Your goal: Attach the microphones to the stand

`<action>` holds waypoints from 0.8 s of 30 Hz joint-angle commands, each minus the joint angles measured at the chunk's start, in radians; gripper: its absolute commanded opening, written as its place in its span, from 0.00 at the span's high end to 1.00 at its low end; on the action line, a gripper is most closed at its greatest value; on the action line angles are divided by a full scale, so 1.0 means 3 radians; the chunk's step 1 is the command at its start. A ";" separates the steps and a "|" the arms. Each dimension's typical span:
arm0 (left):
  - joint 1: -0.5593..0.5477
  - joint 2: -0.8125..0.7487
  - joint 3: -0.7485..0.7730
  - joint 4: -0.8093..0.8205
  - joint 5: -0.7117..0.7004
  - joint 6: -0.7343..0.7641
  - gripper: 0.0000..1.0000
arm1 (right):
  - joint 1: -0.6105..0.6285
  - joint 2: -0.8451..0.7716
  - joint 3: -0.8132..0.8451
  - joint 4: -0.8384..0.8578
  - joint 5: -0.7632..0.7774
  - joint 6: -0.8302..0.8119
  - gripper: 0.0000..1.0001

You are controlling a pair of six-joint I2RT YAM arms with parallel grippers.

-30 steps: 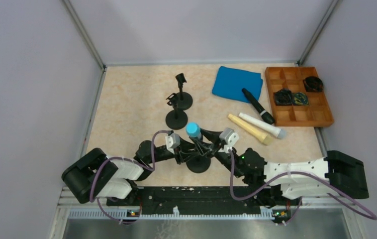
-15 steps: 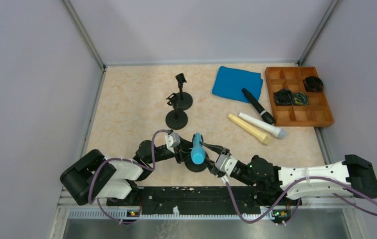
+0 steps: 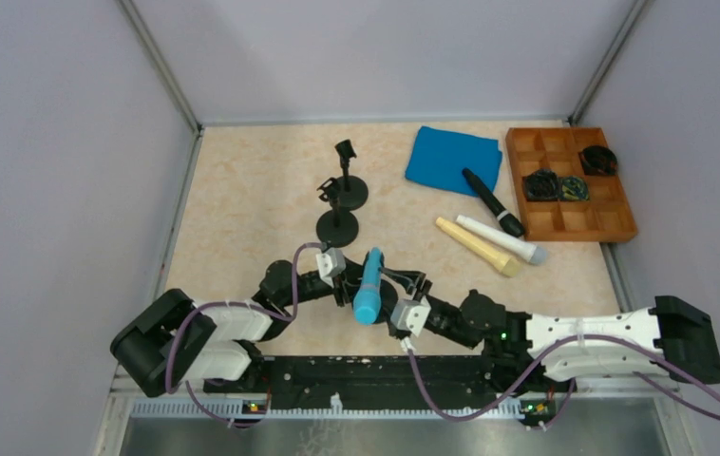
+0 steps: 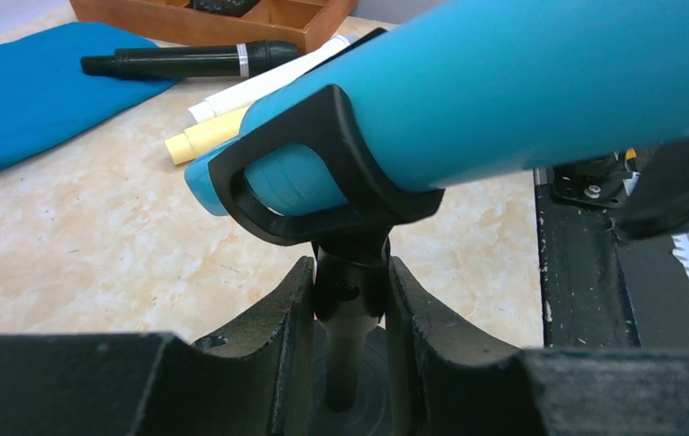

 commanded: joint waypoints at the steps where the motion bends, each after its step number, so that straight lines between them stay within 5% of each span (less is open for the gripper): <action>1: 0.0022 -0.0124 0.0175 0.0405 0.0118 0.0101 1.00 | -0.0134 0.0093 0.0274 -0.0392 -0.0218 -0.0057 0.44; 9: 0.0021 -0.0113 0.0181 0.0393 0.0195 0.0145 1.00 | -0.0217 0.0116 0.0509 -0.0411 -0.0388 -0.0188 0.33; 18: 0.0021 -0.0053 0.0238 0.0334 0.0239 0.0110 1.00 | -0.0217 0.0093 0.0606 -0.0573 -0.0772 -0.0473 0.34; 24: 0.0021 -0.0023 0.0270 0.0322 0.0220 0.0043 0.99 | -0.0217 0.0148 0.0604 -0.0564 -0.0786 -0.0553 0.57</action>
